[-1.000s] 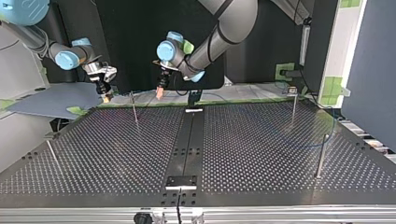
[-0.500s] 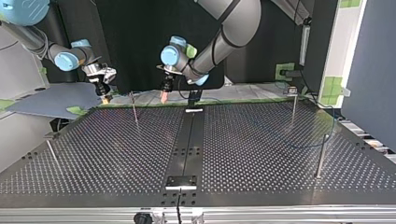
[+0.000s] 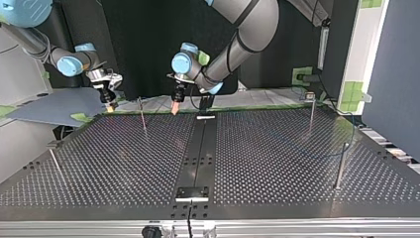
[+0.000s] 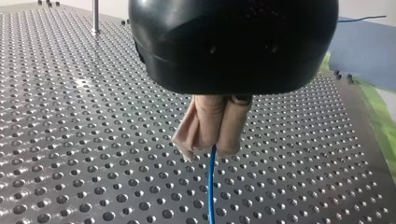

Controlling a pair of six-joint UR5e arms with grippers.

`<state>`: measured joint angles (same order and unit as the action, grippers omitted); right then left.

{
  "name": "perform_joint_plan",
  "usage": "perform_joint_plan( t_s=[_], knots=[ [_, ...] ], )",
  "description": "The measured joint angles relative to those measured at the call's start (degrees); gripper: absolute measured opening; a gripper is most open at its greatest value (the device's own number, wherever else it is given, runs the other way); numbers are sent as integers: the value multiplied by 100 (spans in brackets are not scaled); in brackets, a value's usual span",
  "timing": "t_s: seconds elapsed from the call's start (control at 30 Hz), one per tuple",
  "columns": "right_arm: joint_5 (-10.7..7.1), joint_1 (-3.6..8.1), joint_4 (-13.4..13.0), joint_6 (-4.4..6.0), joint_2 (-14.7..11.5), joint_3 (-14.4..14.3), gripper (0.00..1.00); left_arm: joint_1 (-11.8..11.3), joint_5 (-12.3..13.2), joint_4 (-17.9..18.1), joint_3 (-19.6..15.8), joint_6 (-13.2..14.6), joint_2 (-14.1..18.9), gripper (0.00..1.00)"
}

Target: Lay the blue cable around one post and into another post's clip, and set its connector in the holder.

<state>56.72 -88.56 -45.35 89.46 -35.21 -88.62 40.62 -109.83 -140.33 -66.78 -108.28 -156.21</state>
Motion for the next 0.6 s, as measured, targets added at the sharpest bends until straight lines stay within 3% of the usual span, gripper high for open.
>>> perform_joint_plan(
  t_s=[0.6],
  knots=[
    [340,28,-47,64,8,98,0,-78,-50,-161,105,21,0,2]
  ],
)
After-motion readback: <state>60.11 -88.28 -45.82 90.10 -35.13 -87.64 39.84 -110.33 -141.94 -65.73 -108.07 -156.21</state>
